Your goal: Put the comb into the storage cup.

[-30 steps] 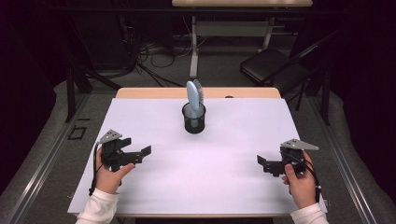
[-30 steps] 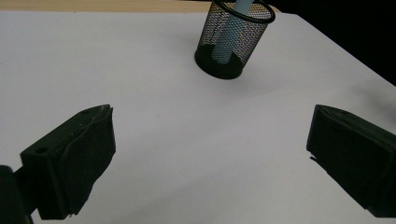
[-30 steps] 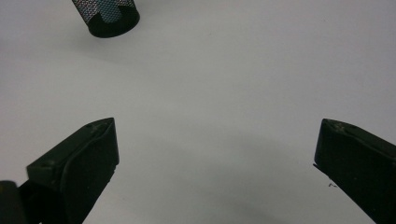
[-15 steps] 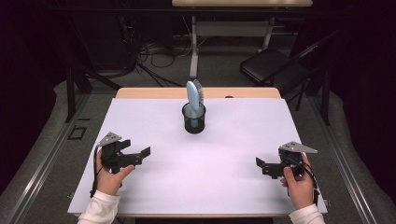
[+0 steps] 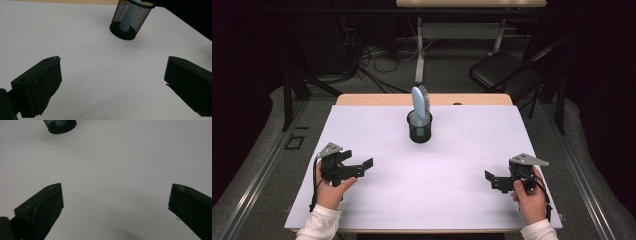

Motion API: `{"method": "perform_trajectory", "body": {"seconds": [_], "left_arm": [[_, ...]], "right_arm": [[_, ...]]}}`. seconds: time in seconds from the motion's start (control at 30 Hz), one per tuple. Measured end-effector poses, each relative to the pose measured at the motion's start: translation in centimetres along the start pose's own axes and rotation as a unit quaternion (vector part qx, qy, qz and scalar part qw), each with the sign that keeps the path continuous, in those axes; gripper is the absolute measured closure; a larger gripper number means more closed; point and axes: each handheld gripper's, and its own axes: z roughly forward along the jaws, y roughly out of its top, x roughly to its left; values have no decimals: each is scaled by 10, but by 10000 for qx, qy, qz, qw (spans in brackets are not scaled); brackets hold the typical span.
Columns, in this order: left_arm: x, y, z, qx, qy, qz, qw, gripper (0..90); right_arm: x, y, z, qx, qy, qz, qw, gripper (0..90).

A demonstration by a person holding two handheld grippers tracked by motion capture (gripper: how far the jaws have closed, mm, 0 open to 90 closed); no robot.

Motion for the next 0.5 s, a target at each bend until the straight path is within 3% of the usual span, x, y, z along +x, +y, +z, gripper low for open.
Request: {"method": "perform_trajectory", "body": {"seconds": [0.5], "left_arm": [[2, -1, 1, -15, 35, -18, 10000, 13]], "right_arm": [[0, -3, 3, 40, 3, 16, 10000, 0]]}}
